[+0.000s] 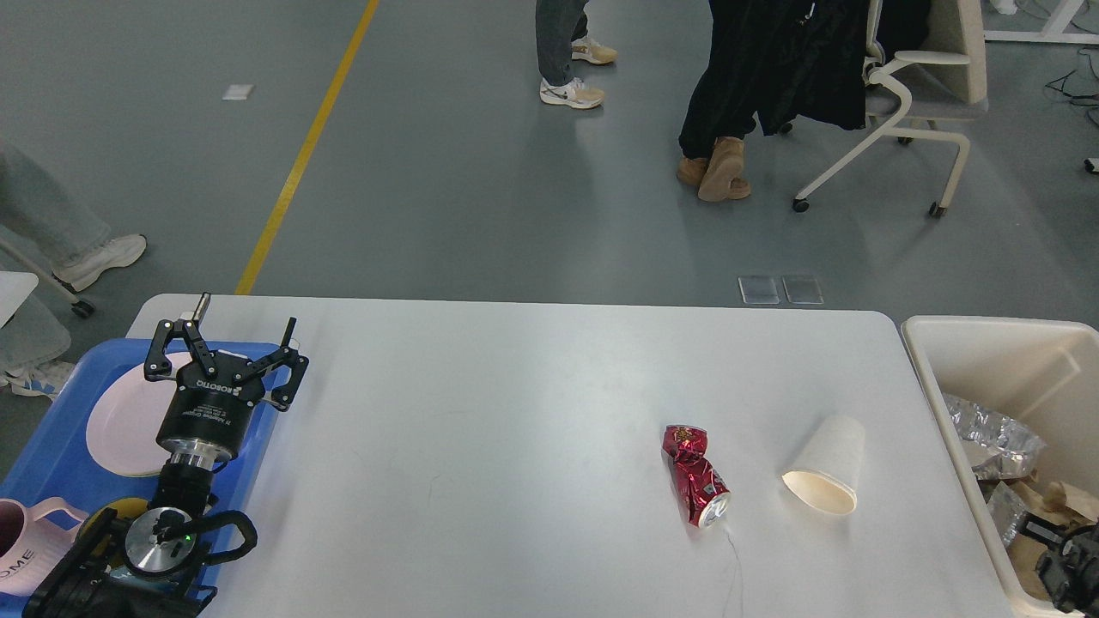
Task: Tidy desktop
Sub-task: 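Raise the right gripper out of the bin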
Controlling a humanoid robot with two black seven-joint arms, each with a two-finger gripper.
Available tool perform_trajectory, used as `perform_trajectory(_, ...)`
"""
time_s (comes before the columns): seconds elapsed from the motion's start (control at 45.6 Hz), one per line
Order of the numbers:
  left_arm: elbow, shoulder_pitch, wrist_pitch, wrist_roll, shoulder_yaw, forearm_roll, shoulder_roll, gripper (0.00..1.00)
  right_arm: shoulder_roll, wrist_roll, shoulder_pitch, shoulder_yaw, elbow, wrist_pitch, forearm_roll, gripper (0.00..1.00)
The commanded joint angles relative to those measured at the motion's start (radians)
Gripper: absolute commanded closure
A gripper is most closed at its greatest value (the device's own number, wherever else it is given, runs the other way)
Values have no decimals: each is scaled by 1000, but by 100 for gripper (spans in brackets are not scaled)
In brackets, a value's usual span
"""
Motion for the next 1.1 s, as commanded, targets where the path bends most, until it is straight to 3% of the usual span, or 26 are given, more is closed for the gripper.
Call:
perform_trajectory(0.0, 0, 0, -2, 0, -1, 0, 0, 4, 5, 0, -8, 1, -4, -7, 1, 100)
perform_trajectory(0.044, 0, 0, 0, 0, 1, 0, 0, 4, 5, 2, -8, 1, -4, -19, 1, 100)
perform_trajectory(0.154, 0, 0, -2, 0, -1, 0, 0, 4, 0, 6, -9, -1, -4, -136, -1, 12)
perform_trajectory(0.197, 0, 0, 0, 0, 1, 0, 0, 4, 3, 8, -11, -1, -4, -173, -1, 0)
perform_trajectory(0.877, 0, 0, 0, 0, -1, 0, 0, 4, -10, 8, -3, -2, 10, -205, -1, 0)
perform_trajectory(1.075, 0, 0, -2, 0, 1, 0, 0, 4, -38, 2, 87, 2, 65, -187, -1, 0)
